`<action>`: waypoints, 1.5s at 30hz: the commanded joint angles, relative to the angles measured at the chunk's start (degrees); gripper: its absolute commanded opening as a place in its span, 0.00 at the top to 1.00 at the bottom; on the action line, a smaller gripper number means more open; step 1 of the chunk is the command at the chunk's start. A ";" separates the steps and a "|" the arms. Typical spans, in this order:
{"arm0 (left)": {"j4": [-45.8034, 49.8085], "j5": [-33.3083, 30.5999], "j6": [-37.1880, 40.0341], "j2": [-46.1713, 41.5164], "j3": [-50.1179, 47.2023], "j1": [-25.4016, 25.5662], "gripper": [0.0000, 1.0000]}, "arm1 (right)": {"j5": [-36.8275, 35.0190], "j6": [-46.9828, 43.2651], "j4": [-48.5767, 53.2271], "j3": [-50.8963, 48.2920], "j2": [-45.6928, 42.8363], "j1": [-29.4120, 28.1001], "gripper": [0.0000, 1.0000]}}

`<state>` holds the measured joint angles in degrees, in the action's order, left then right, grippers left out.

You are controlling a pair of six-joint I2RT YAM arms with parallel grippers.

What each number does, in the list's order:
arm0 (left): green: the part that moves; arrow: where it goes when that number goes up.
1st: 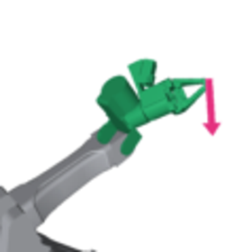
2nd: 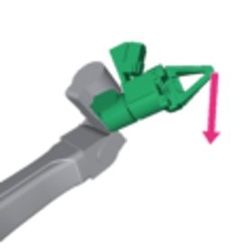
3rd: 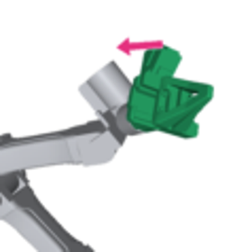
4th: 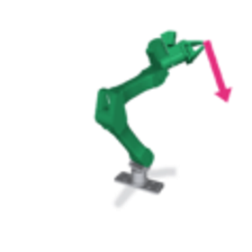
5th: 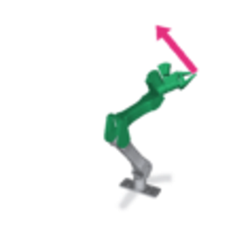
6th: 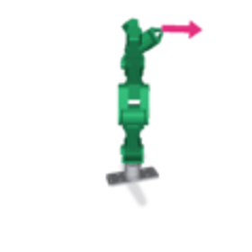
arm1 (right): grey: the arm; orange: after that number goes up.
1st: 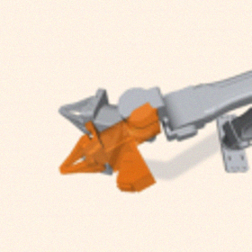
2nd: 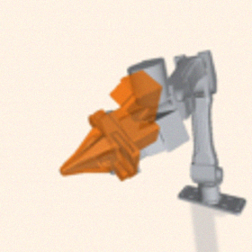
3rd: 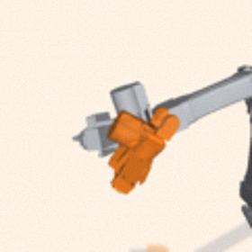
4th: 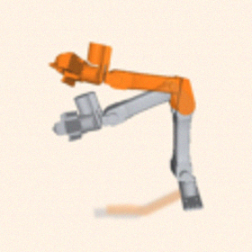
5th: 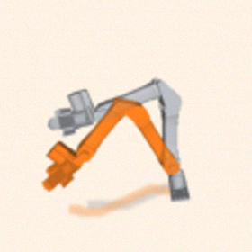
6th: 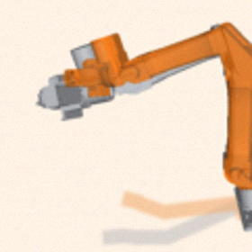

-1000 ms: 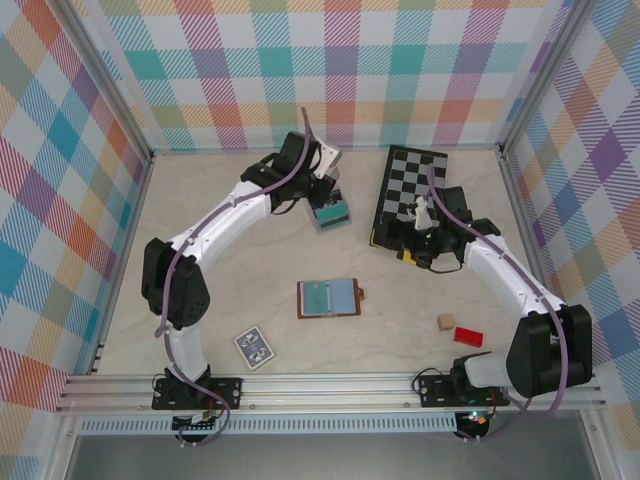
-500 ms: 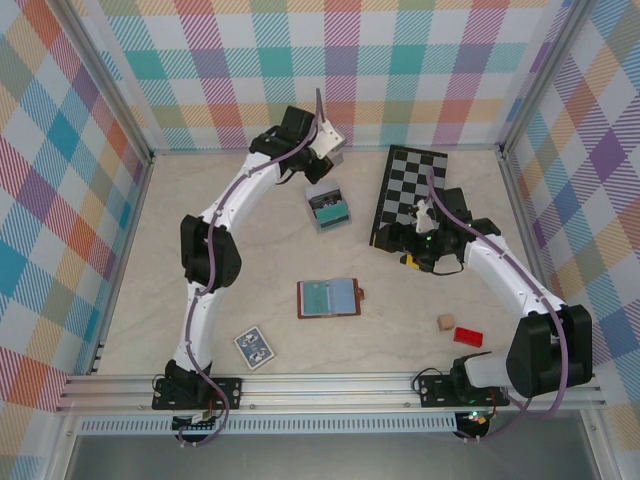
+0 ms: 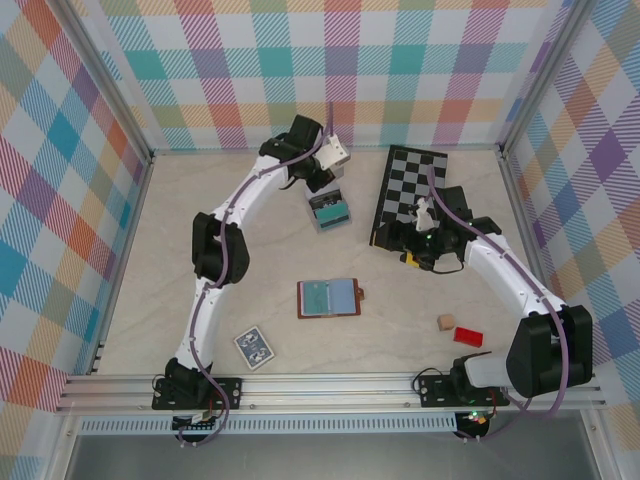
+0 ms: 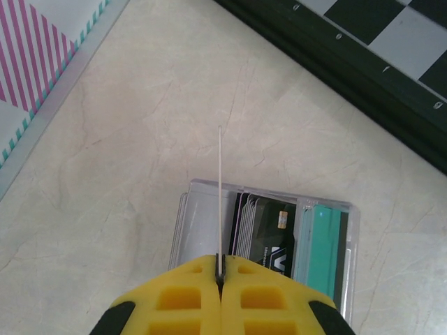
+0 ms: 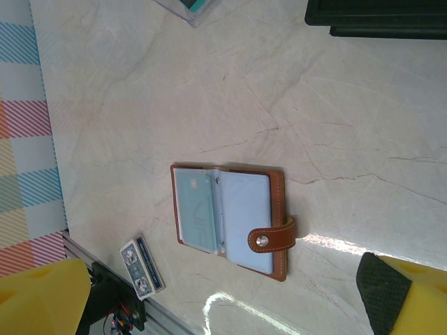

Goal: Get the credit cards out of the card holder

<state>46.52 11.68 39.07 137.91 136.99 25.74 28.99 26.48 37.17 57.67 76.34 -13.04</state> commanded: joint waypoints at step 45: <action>3.15 -6.99 7.10 3.62 0.82 0.01 0.89 | 0.96 0.14 0.80 0.87 0.73 0.54 0.00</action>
<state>49.41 6.00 45.93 140.22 136.99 25.78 28.97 26.52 37.41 57.67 76.42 -12.78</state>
